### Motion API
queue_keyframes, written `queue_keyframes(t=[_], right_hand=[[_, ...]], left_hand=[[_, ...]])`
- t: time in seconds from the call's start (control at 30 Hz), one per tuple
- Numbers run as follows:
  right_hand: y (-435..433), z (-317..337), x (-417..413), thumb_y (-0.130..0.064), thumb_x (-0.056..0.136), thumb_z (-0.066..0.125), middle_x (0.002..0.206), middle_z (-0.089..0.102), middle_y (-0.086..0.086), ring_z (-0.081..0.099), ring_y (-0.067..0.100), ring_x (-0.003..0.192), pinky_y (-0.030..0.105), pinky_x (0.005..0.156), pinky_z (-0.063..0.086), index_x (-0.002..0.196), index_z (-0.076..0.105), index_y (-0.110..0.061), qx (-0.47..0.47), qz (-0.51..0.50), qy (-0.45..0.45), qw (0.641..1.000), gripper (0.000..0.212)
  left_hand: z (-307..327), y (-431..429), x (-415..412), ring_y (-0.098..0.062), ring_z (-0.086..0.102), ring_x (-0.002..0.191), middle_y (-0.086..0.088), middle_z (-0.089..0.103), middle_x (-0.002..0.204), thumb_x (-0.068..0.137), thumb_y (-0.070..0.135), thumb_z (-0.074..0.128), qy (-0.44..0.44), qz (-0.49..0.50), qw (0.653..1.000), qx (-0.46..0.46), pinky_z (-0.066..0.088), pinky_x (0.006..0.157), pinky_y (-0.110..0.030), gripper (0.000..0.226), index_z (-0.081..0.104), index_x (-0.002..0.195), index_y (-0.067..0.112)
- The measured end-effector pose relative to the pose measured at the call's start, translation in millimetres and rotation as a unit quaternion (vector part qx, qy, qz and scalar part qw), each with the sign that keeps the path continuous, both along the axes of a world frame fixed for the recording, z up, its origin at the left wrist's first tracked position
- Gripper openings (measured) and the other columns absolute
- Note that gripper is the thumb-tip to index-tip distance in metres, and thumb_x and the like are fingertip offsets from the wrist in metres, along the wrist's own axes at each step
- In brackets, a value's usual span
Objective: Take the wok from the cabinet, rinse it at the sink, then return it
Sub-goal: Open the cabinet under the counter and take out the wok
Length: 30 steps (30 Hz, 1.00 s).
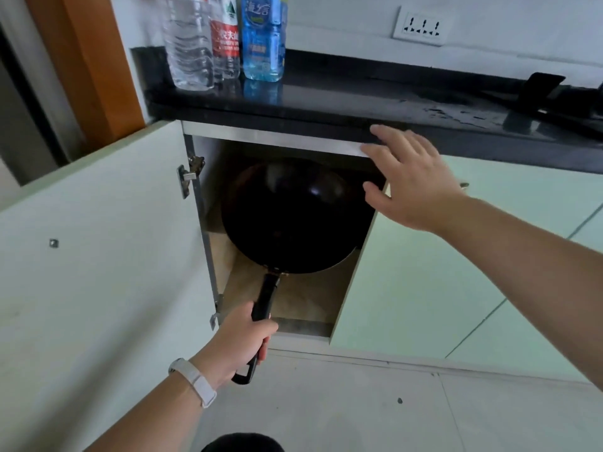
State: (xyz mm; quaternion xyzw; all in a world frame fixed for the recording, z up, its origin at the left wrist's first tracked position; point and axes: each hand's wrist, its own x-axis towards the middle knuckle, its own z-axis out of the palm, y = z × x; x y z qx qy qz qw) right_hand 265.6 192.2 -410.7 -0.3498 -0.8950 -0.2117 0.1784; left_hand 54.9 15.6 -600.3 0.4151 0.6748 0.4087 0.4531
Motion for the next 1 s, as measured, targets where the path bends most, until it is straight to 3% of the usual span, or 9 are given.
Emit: queue_keyframes(t=[0.13, 0.27, 0.33, 0.43, 0.5, 0.57, 0.7, 0.83, 1.0], right_hand=[[-54.6, -48.9, -0.1, -0.042, 0.097, 0.051, 0.143, 0.049, 0.001, 0.051, 0.024, 0.125, 0.038, 0.108, 0.038, 0.137, 0.055, -0.017, -0.162, -0.015, 0.068, 0.984, 0.047], [-98.3, -114.1, -15.9, -0.045, 0.097, 0.053, 0.109, 0.060, -0.012, 0.061, 0.012, 0.098, 0.026, 0.084, 0.046, 0.124, 0.060, -0.025, -0.430, -0.061, 0.171, 0.884, 0.035], [-117.0, -142.9, -28.7, -0.046, 0.094, 0.056, 0.104, 0.065, -0.008, 0.065, 0.015, 0.098, 0.032, 0.087, 0.054, 0.112, 0.063, -0.026, -0.567, -0.095, 0.243, 0.781, 0.028], [-141.7, -170.4, -44.7, -0.035, 0.098, 0.058, 0.115, 0.067, 0.010, 0.068, 0.027, 0.104, 0.045, 0.095, 0.057, 0.108, 0.062, -0.017, -0.749, -0.108, 0.370, 0.538, 0.021], [-156.0, -183.0, -52.7, -0.029, 0.099, 0.059, 0.118, 0.067, 0.018, 0.069, 0.031, 0.101, 0.042, 0.088, 0.060, 0.118, 0.058, -0.007, -0.811, -0.089, 0.433, 0.383, 0.030], [-167.2, -192.8, -59.0, -0.025, 0.099, 0.057, 0.108, 0.069, 0.020, 0.070, 0.032, 0.091, 0.039, 0.078, 0.060, 0.117, 0.057, -0.002, -0.835, -0.062, 0.470, 0.280, 0.029], [-183.1, -192.1, -66.6, -0.016, 0.099, 0.050, 0.095, 0.069, 0.017, 0.068, 0.029, 0.084, 0.038, 0.082, 0.057, 0.109, 0.063, 0.000, -0.838, -0.021, 0.501, 0.217, 0.022], [-197.8, -188.3, -62.5, -0.007, 0.096, 0.049, 0.099, 0.069, 0.020, 0.068, 0.033, 0.086, 0.039, 0.076, 0.060, 0.105, 0.062, 0.004, -0.831, -0.013, 0.524, 0.187, 0.019], [-228.6, -193.3, -53.2, -0.008, 0.074, 0.064, 0.102, 0.065, 0.021, 0.064, 0.037, 0.091, 0.049, 0.092, 0.054, 0.098, 0.066, 0.003, -0.834, -0.027, 0.526, 0.163, 0.027]], left_hand=[[-0.1, -28.9, 1.6, -0.015, 0.048, 0.042, -0.001, 0.048, 0.050, 0.087, 0.008, 0.057, 0.015, 0.002, 1.000, -0.014, 0.043, 0.048, -0.029, 0.013, 0.046, 0.080, 0.006], [2.3, -54.5, 7.6, -0.016, 0.048, 0.042, -0.004, 0.050, 0.052, 0.086, 0.008, 0.058, 0.028, 0.012, 0.999, -0.022, 0.044, 0.047, -0.028, 0.013, 0.046, 0.082, 0.006], [3.8, -65.8, 11.9, -0.019, 0.048, 0.044, -0.008, 0.050, 0.052, 0.085, 0.007, 0.058, 0.030, 0.021, 0.999, -0.023, 0.043, 0.048, -0.031, 0.014, 0.046, 0.078, 0.007], [7.8, -80.9, 18.9, -0.022, 0.047, 0.044, -0.010, 0.050, 0.053, 0.084, 0.005, 0.057, 0.020, 0.033, 0.999, -0.024, 0.041, 0.045, -0.031, 0.012, 0.046, 0.081, 0.007], [11.0, -90.6, 23.2, -0.021, 0.048, 0.044, -0.009, 0.051, 0.052, 0.085, 0.005, 0.057, 0.015, 0.033, 0.999, -0.025, 0.041, 0.044, -0.030, 0.009, 0.048, 0.083, 0.006], [14.4, -100.3, 27.7, -0.019, 0.048, 0.042, -0.006, 0.051, 0.050, 0.087, 0.004, 0.057, 0.008, 0.030, 0.999, -0.023, 0.041, 0.044, -0.029, 0.008, 0.049, 0.084, 0.005], [18.4, -116.8, 36.2, -0.016, 0.047, 0.039, -0.005, 0.050, 0.048, 0.089, 0.005, 0.056, 0.003, 0.009, 0.999, -0.034, 0.042, 0.045, -0.027, 0.006, 0.050, 0.087, 0.003], [14.9, -133.1, 39.1, -0.016, 0.046, 0.039, -0.003, 0.051, 0.047, 0.089, 0.006, 0.057, -0.018, 0.000, 0.998, -0.053, 0.042, 0.047, -0.029, 0.011, 0.048, 0.094, 0.002], [12.8, -162.2, 44.1, -0.018, 0.049, 0.037, -0.002, 0.054, 0.044, 0.087, 0.006, 0.059, -0.006, -0.008, 0.996, -0.084, 0.041, 0.046, -0.027, 0.016, 0.050, 0.098, -0.001]])
